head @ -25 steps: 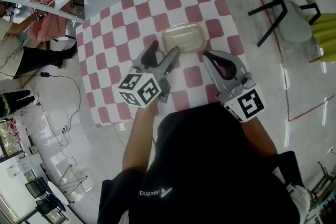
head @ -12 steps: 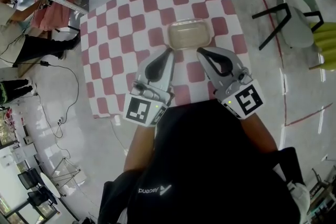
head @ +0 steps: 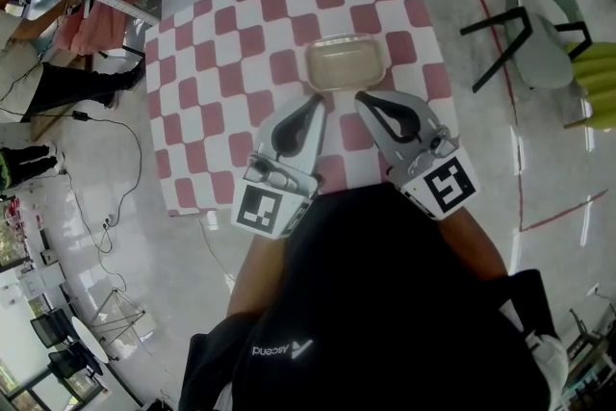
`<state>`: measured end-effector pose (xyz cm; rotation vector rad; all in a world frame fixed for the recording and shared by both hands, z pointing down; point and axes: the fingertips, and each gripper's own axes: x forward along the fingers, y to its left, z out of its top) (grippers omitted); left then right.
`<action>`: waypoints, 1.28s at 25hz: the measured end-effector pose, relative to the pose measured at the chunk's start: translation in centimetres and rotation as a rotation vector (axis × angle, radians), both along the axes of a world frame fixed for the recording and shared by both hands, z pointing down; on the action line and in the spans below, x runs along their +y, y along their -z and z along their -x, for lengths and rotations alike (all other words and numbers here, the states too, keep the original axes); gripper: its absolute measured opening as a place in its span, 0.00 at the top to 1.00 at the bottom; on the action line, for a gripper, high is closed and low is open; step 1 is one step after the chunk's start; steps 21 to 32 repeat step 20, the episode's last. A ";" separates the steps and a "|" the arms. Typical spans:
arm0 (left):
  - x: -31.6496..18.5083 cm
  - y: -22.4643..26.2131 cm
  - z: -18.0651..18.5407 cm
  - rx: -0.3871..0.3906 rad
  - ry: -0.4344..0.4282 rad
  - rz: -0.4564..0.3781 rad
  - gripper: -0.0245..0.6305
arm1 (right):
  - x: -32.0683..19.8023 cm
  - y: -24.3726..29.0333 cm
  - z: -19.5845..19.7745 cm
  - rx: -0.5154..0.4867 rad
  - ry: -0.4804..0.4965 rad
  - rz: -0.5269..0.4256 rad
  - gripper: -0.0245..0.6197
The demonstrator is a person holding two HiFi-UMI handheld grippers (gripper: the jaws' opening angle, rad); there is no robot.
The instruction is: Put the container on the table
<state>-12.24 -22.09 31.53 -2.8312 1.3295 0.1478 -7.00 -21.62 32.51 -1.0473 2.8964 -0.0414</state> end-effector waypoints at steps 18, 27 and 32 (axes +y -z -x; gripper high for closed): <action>-0.8 -0.4 0.6 -0.010 -0.006 0.010 0.95 | -0.4 -0.4 0.0 0.017 -0.015 0.002 0.96; -0.9 -0.4 0.8 -0.010 -0.005 0.005 0.95 | -0.4 -0.5 0.1 0.021 -0.017 0.001 0.96; -0.9 -0.4 0.8 -0.010 -0.005 0.005 0.95 | -0.4 -0.5 0.1 0.021 -0.017 0.001 0.96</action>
